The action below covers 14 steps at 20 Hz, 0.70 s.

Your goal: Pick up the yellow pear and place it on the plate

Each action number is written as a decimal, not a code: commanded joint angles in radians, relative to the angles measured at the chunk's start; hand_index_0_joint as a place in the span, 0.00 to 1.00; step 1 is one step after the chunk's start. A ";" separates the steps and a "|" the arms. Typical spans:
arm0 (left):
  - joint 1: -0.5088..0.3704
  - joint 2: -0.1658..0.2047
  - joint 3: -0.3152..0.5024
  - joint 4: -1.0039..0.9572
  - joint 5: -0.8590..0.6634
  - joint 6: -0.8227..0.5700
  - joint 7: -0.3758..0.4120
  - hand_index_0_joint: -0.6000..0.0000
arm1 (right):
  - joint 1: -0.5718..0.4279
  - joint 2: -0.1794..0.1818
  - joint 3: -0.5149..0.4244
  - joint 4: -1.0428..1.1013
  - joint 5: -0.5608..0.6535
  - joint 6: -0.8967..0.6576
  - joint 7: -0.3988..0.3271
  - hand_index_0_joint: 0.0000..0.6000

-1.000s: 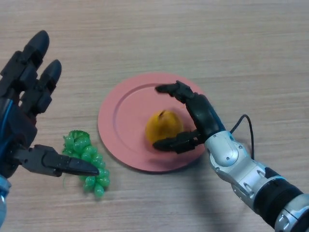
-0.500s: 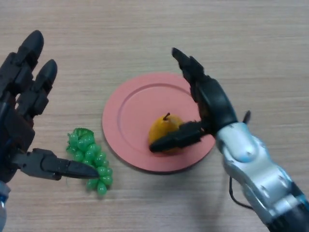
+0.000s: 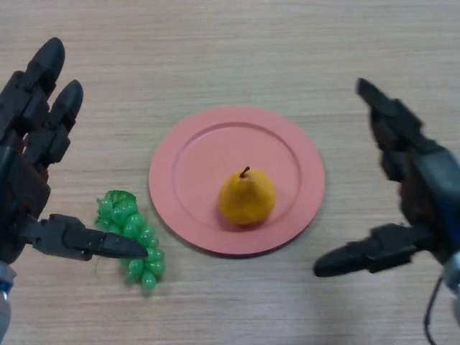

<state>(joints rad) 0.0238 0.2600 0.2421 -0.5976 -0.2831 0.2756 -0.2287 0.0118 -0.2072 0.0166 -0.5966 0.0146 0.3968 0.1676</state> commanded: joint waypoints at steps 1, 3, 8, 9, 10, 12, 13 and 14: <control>-0.045 0.039 0.013 -0.047 0.038 -0.061 -0.003 1.00 | 0.008 -0.030 -0.094 -0.121 0.026 -0.099 0.001 0.00; -0.050 0.033 -0.016 -0.037 0.083 -0.067 -0.004 1.00 | 0.028 -0.032 -0.116 -0.155 0.009 -0.112 0.010 0.00; -0.104 0.042 -0.027 -0.079 0.003 0.067 0.020 1.00 | 0.025 -0.031 -0.139 -0.217 0.023 -0.070 0.004 0.00; -0.103 0.040 -0.036 -0.073 0.008 0.053 0.023 1.00 | 0.031 -0.029 -0.133 -0.217 0.012 -0.081 0.004 0.00; -0.094 0.044 -0.055 -0.064 0.050 0.033 0.004 1.00 | 0.041 -0.026 -0.131 -0.224 0.010 -0.087 0.006 0.00; -0.083 0.035 -0.059 -0.046 0.082 0.001 -0.021 1.00 | 0.046 -0.021 -0.136 -0.240 0.022 -0.086 -0.005 0.00; -0.083 0.033 -0.059 -0.042 0.087 -0.007 -0.025 1.00 | 0.042 -0.022 -0.136 -0.243 0.019 -0.079 -0.010 0.00; -0.084 0.031 -0.063 -0.039 0.095 -0.016 -0.023 1.00 | 0.031 -0.025 -0.136 -0.250 0.015 -0.066 -0.017 0.00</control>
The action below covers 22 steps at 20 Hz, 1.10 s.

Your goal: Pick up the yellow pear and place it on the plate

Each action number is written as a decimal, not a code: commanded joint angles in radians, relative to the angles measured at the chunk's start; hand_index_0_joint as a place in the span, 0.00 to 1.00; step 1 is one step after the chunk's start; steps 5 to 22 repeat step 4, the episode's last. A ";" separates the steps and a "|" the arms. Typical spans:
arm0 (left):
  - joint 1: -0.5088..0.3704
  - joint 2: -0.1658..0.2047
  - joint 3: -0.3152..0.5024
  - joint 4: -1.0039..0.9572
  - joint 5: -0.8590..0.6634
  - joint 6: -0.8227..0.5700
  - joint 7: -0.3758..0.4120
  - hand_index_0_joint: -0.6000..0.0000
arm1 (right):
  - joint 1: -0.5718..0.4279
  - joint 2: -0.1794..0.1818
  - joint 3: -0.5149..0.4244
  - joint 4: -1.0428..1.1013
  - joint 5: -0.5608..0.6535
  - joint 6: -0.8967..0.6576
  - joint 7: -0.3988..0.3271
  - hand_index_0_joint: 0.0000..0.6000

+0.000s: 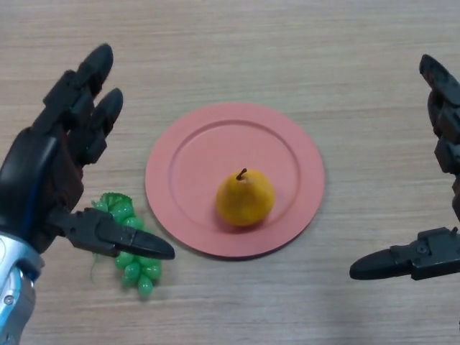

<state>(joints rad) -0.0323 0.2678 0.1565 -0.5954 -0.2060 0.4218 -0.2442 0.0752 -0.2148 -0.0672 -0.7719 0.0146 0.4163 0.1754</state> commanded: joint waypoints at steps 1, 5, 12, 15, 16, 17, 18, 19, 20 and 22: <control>-0.032 0.025 0.025 -0.045 0.014 -0.151 -0.008 1.00 | -0.036 -0.018 -0.052 -0.075 0.014 -0.082 -0.027 0.00; -0.038 0.025 0.029 -0.061 -0.009 -0.132 0.002 1.00 | -0.044 -0.018 -0.044 -0.093 -0.002 -0.077 -0.031 0.00; -0.038 0.025 0.029 -0.061 -0.009 -0.132 0.002 1.00 | -0.044 -0.018 -0.044 -0.093 -0.002 -0.077 -0.031 0.00; -0.038 0.025 0.029 -0.061 -0.009 -0.132 0.002 1.00 | -0.044 -0.018 -0.044 -0.093 -0.002 -0.077 -0.031 0.00; -0.038 0.025 0.029 -0.061 -0.009 -0.132 0.002 1.00 | -0.044 -0.018 -0.044 -0.093 -0.002 -0.077 -0.031 0.00; -0.038 0.025 0.029 -0.061 -0.009 -0.132 0.002 1.00 | -0.044 -0.018 -0.044 -0.093 -0.002 -0.077 -0.031 0.00; -0.038 0.025 0.029 -0.061 -0.009 -0.132 0.002 1.00 | -0.044 -0.018 -0.044 -0.093 -0.002 -0.077 -0.031 0.00; -0.038 0.025 0.029 -0.061 -0.009 -0.132 0.002 1.00 | -0.044 -0.018 -0.044 -0.093 -0.002 -0.077 -0.031 0.00; -0.038 0.025 0.029 -0.061 -0.009 -0.132 0.002 1.00 | -0.044 -0.018 -0.044 -0.093 -0.002 -0.077 -0.031 0.00; -0.038 0.025 0.029 -0.061 -0.009 -0.132 0.002 1.00 | -0.044 -0.018 -0.044 -0.093 -0.002 -0.077 -0.031 0.00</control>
